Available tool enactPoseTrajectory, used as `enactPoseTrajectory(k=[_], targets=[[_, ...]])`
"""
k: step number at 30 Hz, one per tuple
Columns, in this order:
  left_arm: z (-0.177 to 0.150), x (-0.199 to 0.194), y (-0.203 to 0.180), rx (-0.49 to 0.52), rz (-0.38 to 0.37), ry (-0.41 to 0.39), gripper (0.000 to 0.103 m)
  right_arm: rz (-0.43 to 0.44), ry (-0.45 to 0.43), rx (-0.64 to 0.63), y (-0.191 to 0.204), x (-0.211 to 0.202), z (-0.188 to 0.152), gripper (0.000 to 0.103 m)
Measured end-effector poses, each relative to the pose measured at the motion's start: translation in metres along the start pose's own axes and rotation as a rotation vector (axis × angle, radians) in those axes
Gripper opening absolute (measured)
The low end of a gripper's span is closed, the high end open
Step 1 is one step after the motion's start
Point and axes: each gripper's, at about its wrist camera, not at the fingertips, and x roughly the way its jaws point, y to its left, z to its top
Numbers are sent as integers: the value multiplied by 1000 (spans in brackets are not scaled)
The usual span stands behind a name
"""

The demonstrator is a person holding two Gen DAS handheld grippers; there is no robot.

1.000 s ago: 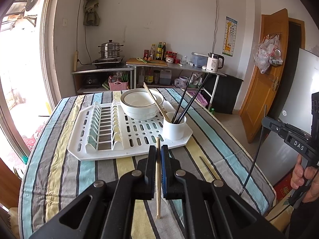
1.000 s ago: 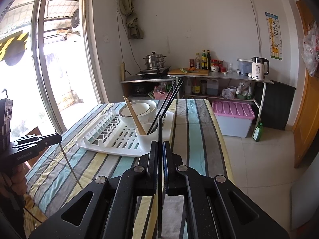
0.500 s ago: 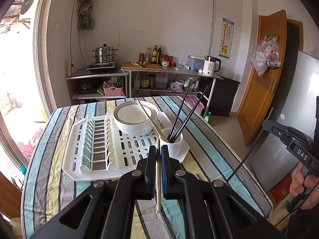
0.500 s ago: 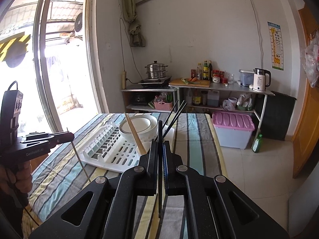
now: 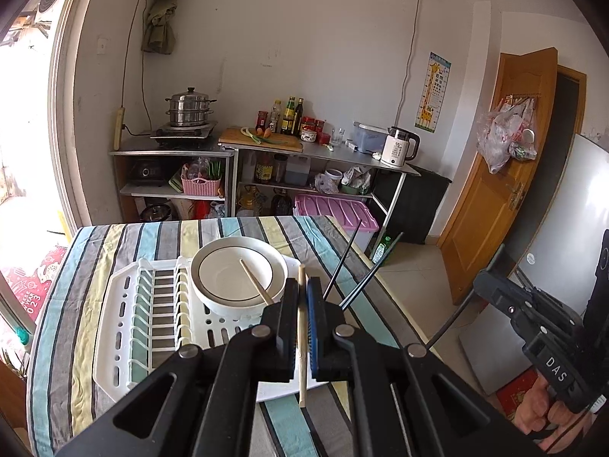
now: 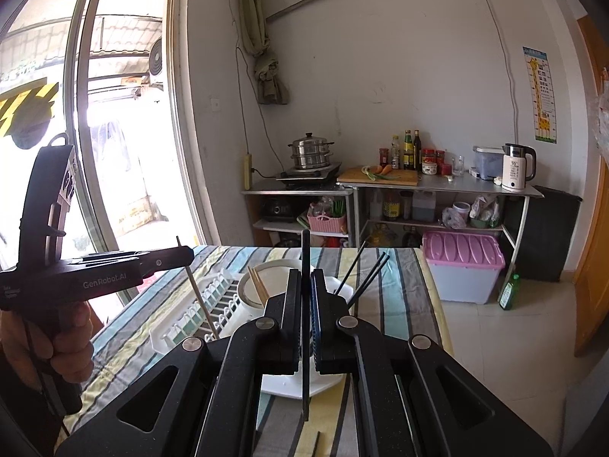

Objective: Organize utensils
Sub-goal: 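Lower both chopsticks into the white cup and open both tools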

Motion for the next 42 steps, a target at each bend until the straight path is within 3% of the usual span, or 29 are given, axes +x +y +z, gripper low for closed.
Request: enactPoseTrajectory(k=[9, 19, 35, 42], targets=[[32, 34, 3, -24, -14, -6, 5, 5, -24, 39, -9, 31, 25, 4], [38, 67, 11, -58, -26, 15, 5, 11, -26, 80, -17, 60, 35, 4], [5, 108, 43, -139, -1, 103, 6, -25, 100, 134, -45, 102, -4, 5], [-6, 117, 48, -153, 11, 131, 7, -35, 110, 137, -51, 101, -5, 6]])
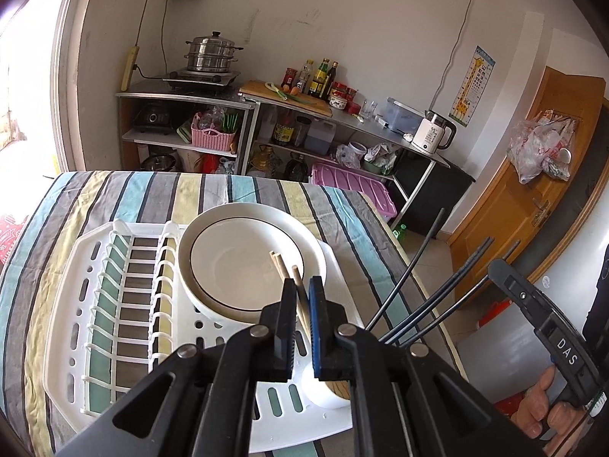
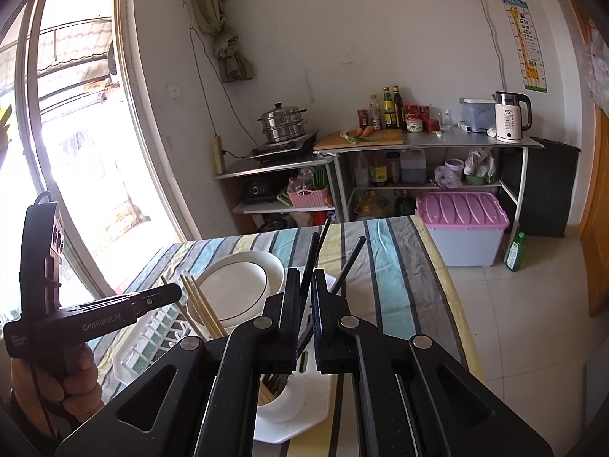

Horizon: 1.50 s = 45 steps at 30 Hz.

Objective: Organize utensils
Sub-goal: 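Lower both chopsticks into the white cup and open both tools, then move both tools down to the last black chopsticks on the cloth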

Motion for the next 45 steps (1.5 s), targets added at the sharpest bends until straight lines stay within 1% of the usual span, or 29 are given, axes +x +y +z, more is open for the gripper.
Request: enactPoseTrajectory(k=[4, 7, 13, 14, 15, 17, 21, 23, 26, 33, 39, 45], targets=[[0, 0, 0, 3, 6, -2, 7, 1, 13, -1, -1, 0, 1, 6], [-1, -1, 2, 7, 16, -1, 8, -4, 17, 1, -2, -2, 1, 13], [-6, -8, 0, 35, 51, -10, 9, -4, 14, -3, -1, -13, -6, 13], [-8, -10, 0, 39, 60, -16, 11, -4, 12, -4, -1, -16, -8, 13], [-11, -14, 1, 38, 63, -22, 15, -4, 9, -5, -1, -19, -9, 13], [-15, -20, 2, 34, 66, -30, 20, -2, 6, -9, -1, -26, -12, 13], [-27, -36, 3, 42, 84, -47, 20, 6, 1, -13, 1, -45, -23, 13], [-38, -47, 1, 55, 86, -53, 20, 13, 0, -19, 3, -57, -33, 13], [-65, -63, -4, 87, 85, -58, 20, 20, 6, -33, 7, -73, -49, 13], [-127, -85, -13, 146, 75, -16, 20, 28, 30, -41, 14, -104, -92, 13], [-170, -104, -20, 150, 61, 5, 20, 26, 73, -67, 19, -117, -122, 13], [-204, -112, -25, 156, 53, 37, 20, 25, 114, -77, 23, -125, -150, 13]])
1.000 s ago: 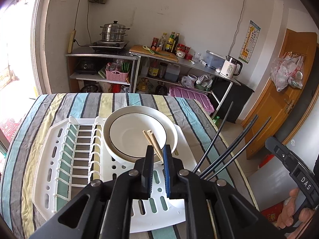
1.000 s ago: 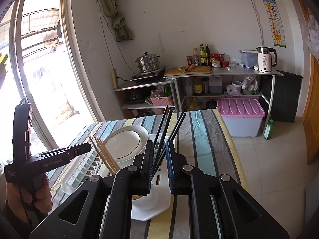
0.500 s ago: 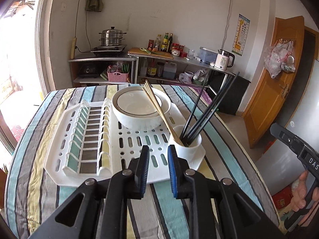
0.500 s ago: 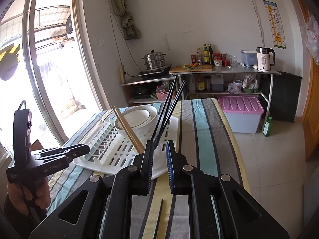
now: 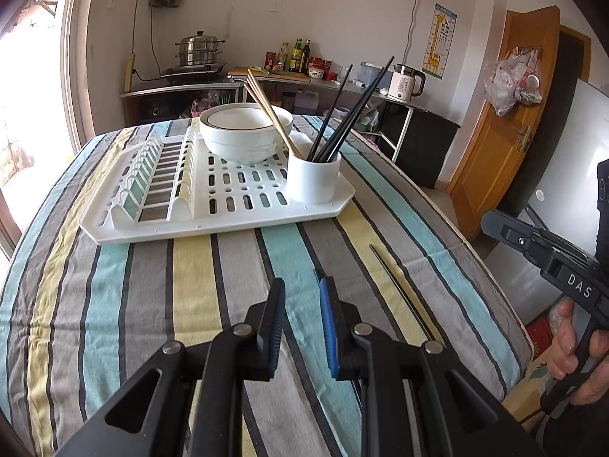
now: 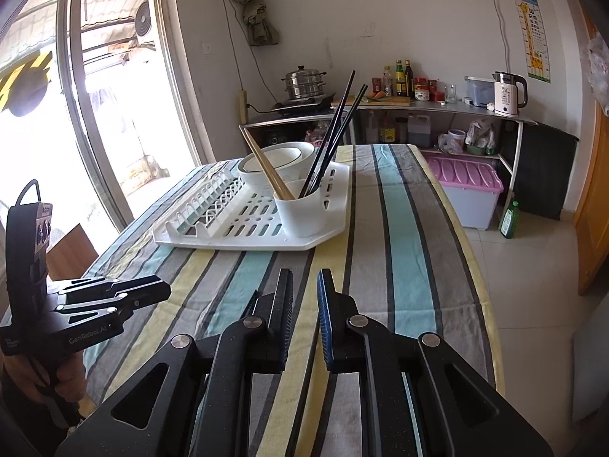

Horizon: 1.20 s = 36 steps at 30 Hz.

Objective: Organize utensils
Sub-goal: 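Move both tools down to the last black chopsticks on the cloth, then grasp a black chopstick with the left tool while the right tool grasps another black chopstick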

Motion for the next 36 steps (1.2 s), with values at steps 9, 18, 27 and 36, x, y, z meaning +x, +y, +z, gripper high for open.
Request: enactPoseTrajectory(k=[9, 18, 27, 36], targets=[[-22, -3, -8, -2, 1, 18, 20, 5, 29, -15, 4, -2, -21, 13], [-21, 30, -14, -2, -3, 86, 22, -13, 130, -20, 0, 35, -31, 13], [-16, 68, -20, -3, -13, 170, 22, -25, 242, -49, -3, 78, -35, 13], [-13, 84, -24, 18, 1, 197, 22, -41, 310, -85, -2, 103, -34, 13]])
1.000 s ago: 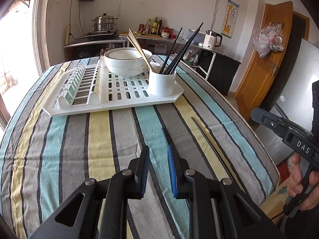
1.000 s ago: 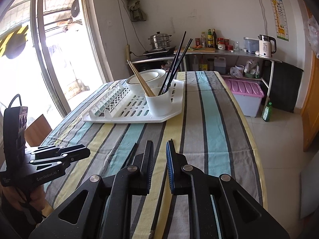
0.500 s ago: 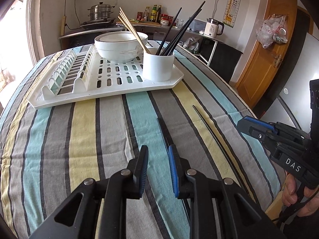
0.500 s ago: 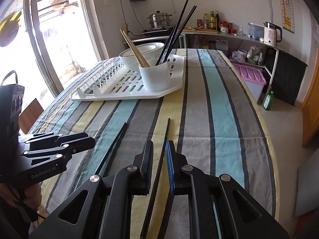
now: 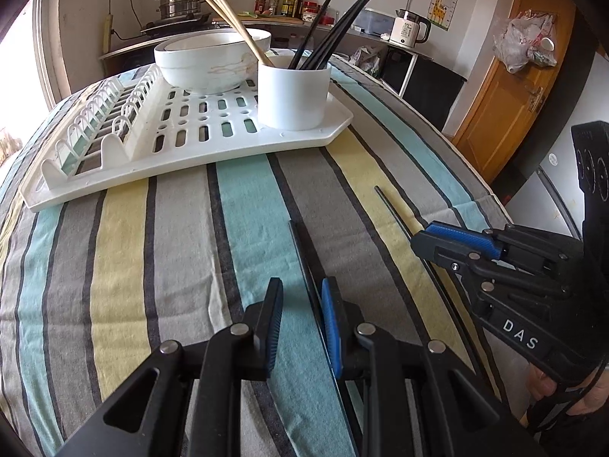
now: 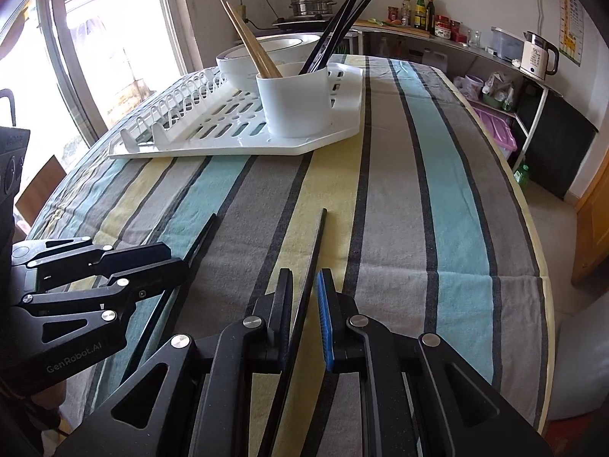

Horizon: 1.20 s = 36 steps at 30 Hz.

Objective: Organize utensils
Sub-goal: 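Grasp a black chopstick with the left tool while the right tool grasps another black chopstick, then lift both black chopsticks upright and carry them over the white cup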

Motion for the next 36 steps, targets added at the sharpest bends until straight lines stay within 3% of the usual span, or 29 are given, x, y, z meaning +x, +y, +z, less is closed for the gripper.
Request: enactPoseTrajectory(k=[7, 11, 18, 24, 36], targets=[[1, 3, -9, 46, 59, -19, 22, -36, 17, -30, 4, 7, 3, 13], [2, 5, -11, 62, 90, -19, 14, -45, 25, -45, 7, 9, 4, 9], [7, 7, -8, 50, 75, -7, 8, -23, 11, -14, 2, 6, 6, 6], [16, 0, -2, 30, 51, -19, 7, 12, -58, 12, 0, -14, 16, 6], [52, -69, 5, 44, 36, -186, 6, 32, -247, 27, 2, -78, 47, 5]])
